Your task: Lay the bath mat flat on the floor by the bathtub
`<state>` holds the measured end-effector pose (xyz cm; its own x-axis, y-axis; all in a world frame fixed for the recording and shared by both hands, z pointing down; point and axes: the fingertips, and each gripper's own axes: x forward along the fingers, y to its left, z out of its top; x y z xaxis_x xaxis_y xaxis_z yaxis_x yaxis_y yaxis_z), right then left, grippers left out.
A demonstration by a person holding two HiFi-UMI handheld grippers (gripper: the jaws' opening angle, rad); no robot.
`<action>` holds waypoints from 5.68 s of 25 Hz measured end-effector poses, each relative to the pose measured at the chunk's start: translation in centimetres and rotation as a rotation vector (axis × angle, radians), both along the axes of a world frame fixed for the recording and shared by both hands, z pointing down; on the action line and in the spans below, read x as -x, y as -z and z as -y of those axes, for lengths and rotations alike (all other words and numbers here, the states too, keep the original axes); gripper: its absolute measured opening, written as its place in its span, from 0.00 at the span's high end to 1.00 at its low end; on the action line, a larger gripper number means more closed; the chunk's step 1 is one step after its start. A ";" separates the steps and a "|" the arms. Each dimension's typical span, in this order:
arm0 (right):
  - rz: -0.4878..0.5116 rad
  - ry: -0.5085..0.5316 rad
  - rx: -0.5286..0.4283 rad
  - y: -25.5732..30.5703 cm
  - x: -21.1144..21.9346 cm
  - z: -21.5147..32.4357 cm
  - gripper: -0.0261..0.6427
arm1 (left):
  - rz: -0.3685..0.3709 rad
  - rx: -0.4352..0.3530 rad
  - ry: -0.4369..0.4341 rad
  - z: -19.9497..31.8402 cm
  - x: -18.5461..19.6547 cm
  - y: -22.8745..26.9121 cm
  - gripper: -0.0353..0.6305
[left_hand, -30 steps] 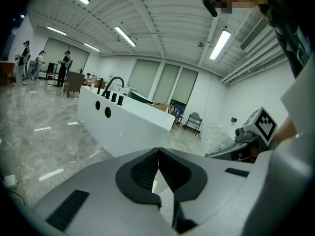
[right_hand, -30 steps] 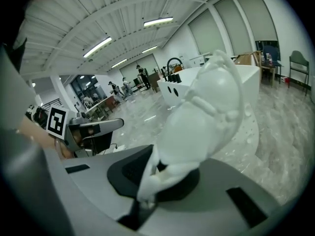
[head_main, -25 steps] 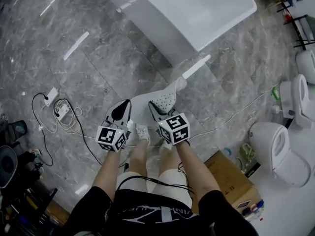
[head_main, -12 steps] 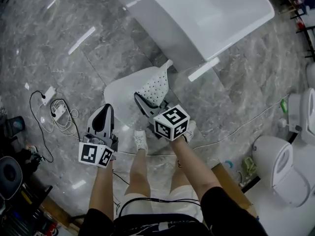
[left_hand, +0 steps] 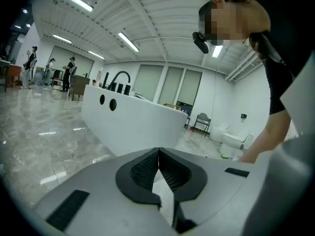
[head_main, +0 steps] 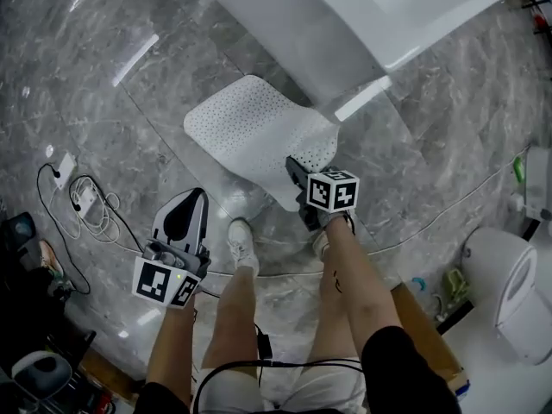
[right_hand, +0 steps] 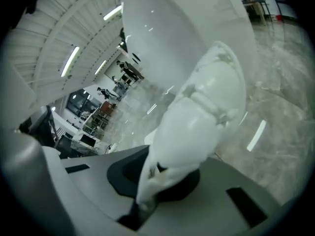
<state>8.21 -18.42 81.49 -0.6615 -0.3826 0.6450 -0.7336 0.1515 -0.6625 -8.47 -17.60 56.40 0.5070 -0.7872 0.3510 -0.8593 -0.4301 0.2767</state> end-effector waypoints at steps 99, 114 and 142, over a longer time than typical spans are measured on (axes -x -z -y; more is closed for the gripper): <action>-0.338 0.494 -0.251 -6.5 10.5 -10.8 0.90 | 0.022 0.170 0.119 -4.0 8.8 -14.4 0.92; -0.376 0.096 -0.375 15.7 -1.5 -11.1 0.92 | 0.022 0.079 -0.081 -2.2 1.0 -0.3 0.93; -0.371 -0.134 -0.731 55.1 -6.8 -20.8 0.92 | -0.016 -0.173 -0.109 -13.0 -0.7 32.7 0.93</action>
